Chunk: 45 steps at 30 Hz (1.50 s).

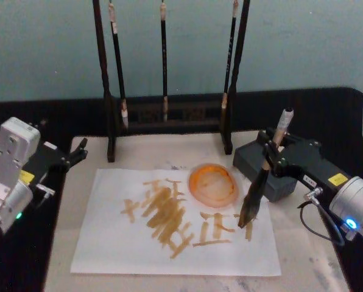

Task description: Pick up the brush from the inkstone, write on the paper, then place the brush back to its original position.

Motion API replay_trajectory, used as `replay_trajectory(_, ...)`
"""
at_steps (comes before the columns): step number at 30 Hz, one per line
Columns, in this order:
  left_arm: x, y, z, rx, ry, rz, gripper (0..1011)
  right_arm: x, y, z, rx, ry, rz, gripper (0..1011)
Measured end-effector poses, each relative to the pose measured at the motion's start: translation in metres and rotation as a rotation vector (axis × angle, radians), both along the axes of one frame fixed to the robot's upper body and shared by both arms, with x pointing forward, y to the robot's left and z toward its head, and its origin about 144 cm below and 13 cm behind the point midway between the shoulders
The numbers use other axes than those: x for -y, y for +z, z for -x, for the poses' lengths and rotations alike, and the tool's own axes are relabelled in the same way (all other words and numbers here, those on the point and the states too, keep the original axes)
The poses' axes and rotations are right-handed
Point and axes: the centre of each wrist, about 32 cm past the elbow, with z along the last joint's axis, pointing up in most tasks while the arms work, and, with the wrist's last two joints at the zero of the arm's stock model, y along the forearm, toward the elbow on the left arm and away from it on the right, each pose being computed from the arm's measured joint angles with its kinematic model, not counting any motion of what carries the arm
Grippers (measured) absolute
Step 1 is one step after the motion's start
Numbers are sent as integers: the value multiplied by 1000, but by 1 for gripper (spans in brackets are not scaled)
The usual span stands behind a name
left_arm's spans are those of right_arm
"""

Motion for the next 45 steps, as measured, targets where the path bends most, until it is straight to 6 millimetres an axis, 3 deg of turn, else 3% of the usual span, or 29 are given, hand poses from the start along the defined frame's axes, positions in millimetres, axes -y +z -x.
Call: replay_trajectory(45, 0, 0, 0, 0, 0, 0, 1010, 1, 11, 10, 4, 116, 33, 160)
